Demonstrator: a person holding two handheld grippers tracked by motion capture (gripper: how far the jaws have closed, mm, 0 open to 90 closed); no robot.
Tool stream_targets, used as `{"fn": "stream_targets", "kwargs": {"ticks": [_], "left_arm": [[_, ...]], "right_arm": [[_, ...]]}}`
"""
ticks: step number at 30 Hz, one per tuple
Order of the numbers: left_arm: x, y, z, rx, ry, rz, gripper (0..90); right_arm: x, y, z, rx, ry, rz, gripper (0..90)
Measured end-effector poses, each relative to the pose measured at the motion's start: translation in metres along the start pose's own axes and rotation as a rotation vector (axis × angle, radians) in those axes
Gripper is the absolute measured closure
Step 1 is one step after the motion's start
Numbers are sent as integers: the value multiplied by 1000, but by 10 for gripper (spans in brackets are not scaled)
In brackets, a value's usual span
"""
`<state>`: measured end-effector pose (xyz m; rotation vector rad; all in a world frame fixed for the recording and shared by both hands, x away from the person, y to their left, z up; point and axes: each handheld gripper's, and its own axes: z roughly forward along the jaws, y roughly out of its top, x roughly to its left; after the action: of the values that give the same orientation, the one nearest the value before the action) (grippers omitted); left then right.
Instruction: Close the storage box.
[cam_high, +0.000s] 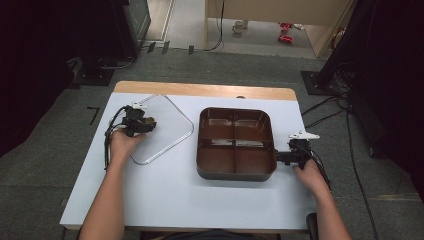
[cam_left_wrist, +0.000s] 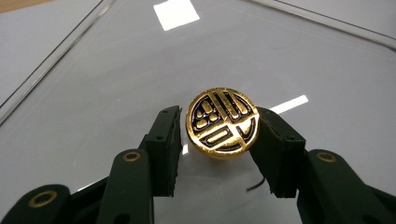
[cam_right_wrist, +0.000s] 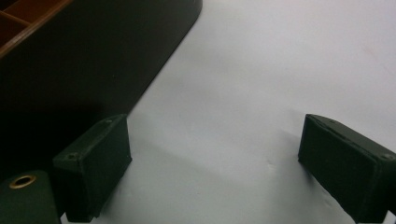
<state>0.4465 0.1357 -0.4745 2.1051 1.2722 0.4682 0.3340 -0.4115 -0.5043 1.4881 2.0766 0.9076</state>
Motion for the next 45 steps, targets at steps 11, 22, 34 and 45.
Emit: {"fn": "stream_targets", "kwargs": {"ticks": [11, 22, 34, 45], "left_arm": [[0, 3, -2, 14, -14, -17, 592], [0, 12, -22, 7, -40, -12, 593], [-8, 29, -63, -33, -79, 14, 593], [-21, 43, -86, -72, -138, 29, 594]], "right_arm": [[0, 0, 0, 0, 0, 0, 87], [0, 0, 0, 0, 0, 0, 88], [0, 0, 0, 0, 0, -1, 87], [0, 0, 0, 0, 0, 0, 87]]}}
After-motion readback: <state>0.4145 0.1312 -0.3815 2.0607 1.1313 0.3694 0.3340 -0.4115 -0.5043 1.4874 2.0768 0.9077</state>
